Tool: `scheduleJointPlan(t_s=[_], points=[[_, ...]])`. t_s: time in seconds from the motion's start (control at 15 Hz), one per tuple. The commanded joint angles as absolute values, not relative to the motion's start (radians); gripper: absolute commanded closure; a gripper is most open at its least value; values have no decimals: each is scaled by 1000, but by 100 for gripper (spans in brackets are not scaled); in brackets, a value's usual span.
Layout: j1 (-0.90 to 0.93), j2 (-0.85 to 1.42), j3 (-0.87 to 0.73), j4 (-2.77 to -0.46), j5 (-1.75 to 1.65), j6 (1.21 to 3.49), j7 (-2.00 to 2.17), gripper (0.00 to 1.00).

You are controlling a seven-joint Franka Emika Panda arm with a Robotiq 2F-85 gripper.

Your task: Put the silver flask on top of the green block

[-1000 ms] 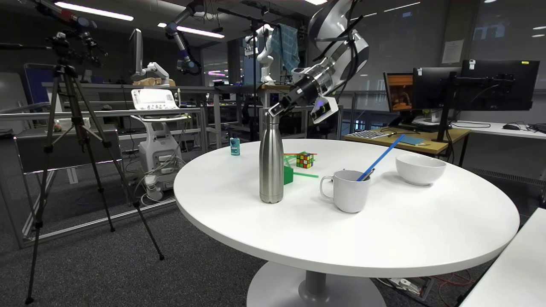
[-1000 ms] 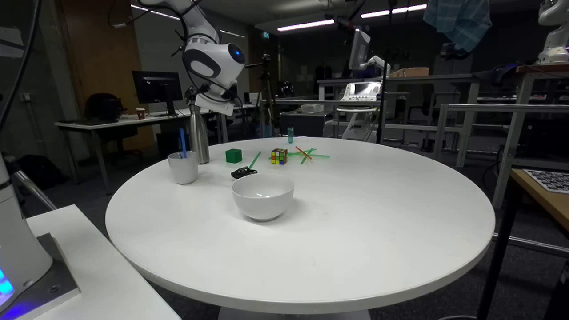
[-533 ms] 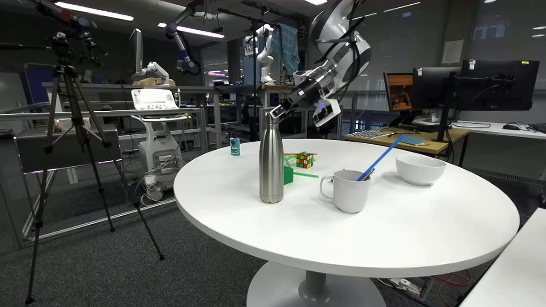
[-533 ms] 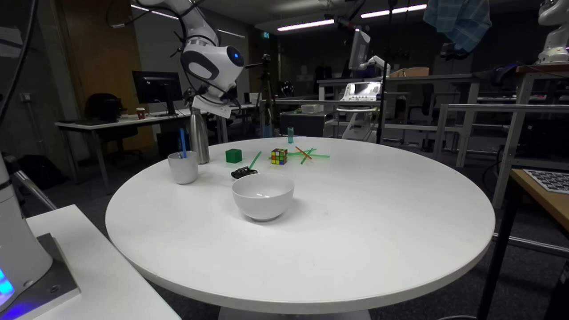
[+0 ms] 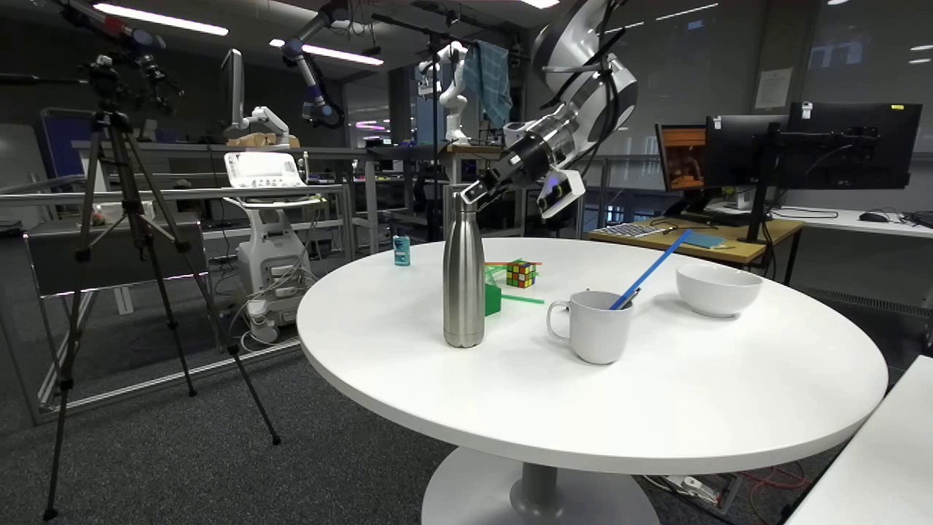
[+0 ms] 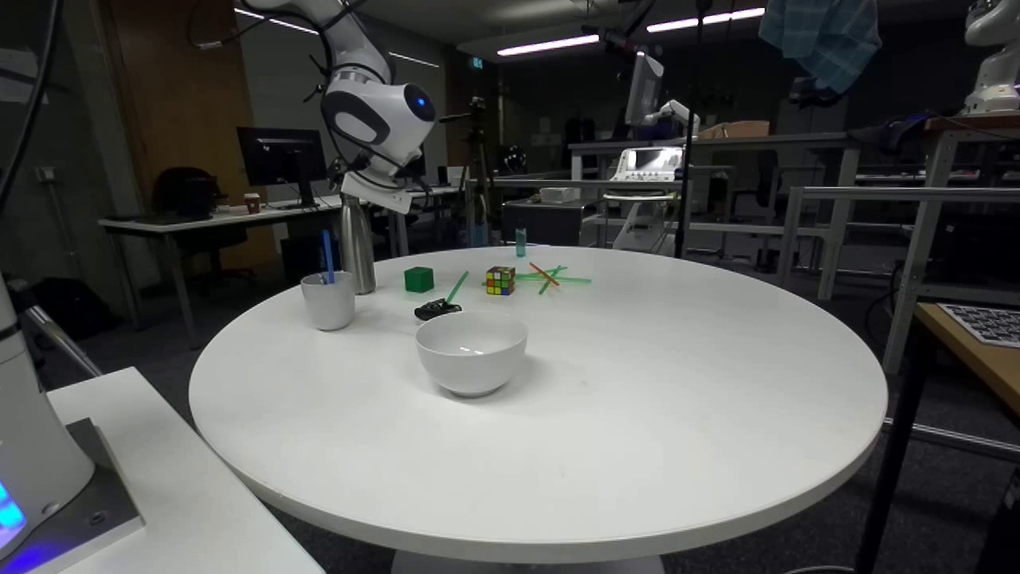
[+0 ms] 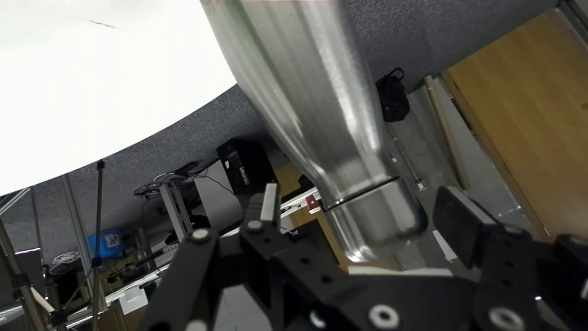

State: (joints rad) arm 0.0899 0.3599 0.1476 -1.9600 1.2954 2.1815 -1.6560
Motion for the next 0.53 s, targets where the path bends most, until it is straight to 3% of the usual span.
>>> scheduleJointPlan(t_s=[0.0, 0.27, 0.47], points=[[88, 319, 143, -1993, 1328, 2148, -1655, 41], [89, 318, 141, -1989, 1329, 2134, -1655, 70], [90, 319, 140, -1986, 1326, 2131, -1654, 73]])
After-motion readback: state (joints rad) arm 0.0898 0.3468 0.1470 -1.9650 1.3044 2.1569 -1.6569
